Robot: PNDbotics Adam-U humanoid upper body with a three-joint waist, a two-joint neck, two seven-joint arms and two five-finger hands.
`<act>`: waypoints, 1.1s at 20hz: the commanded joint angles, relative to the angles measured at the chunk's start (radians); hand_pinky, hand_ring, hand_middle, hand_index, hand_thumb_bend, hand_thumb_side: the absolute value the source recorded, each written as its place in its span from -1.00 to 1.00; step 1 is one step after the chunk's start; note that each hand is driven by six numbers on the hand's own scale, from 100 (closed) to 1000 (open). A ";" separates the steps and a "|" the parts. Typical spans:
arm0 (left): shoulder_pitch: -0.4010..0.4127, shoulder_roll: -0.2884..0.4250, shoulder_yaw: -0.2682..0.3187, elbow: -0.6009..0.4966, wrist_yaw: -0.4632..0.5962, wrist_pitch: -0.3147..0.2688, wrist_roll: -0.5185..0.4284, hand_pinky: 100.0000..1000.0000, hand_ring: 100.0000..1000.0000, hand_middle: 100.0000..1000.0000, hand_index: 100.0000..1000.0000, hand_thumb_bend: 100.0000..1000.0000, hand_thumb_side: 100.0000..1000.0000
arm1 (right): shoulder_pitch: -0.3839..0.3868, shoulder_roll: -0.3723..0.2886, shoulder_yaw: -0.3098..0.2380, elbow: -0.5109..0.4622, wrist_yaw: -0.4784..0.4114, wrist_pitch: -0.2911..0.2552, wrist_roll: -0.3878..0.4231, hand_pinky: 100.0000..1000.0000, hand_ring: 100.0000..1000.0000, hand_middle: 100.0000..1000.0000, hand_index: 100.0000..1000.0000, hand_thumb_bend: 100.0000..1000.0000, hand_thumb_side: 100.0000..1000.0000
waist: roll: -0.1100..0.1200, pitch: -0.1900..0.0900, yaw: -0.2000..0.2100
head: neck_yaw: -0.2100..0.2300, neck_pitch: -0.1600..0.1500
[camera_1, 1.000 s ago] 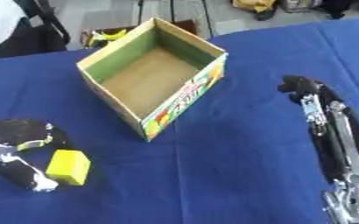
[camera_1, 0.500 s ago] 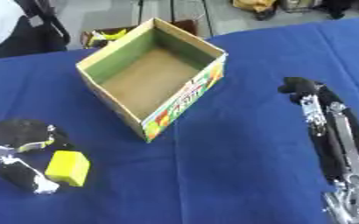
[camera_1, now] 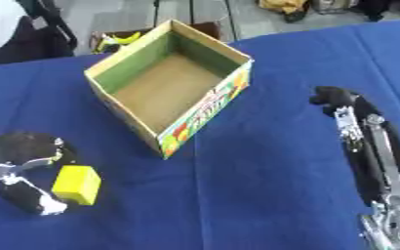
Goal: Pick up objects on the table and place them in the box.
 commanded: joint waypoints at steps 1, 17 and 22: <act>-0.009 0.019 0.010 -0.028 0.000 0.007 0.025 -1.00 -0.80 0.00 0.32 -0.36 0.12 | -0.005 -0.010 -0.007 -0.021 -0.001 0.003 -0.001 0.72 0.80 0.25 0.54 -1.00 0.85 | -0.005 -0.020 0.002 | -0.002 -0.015; -0.015 0.020 0.049 -0.101 0.001 0.056 0.117 -1.00 -1.00 -0.13 0.12 -1.00 0.30 | -0.001 -0.008 -0.008 -0.021 -0.002 0.010 -0.007 0.72 0.80 0.24 0.53 -1.00 0.84 | -0.005 -0.026 0.011 | -0.009 -0.019; -0.017 0.018 0.070 -0.131 0.019 0.078 0.144 -1.00 -1.00 -0.16 0.07 -1.00 0.24 | 0.000 -0.008 -0.008 -0.021 -0.002 0.012 -0.009 0.72 0.80 0.24 0.53 -1.00 0.84 | -0.007 -0.025 0.013 | -0.010 -0.025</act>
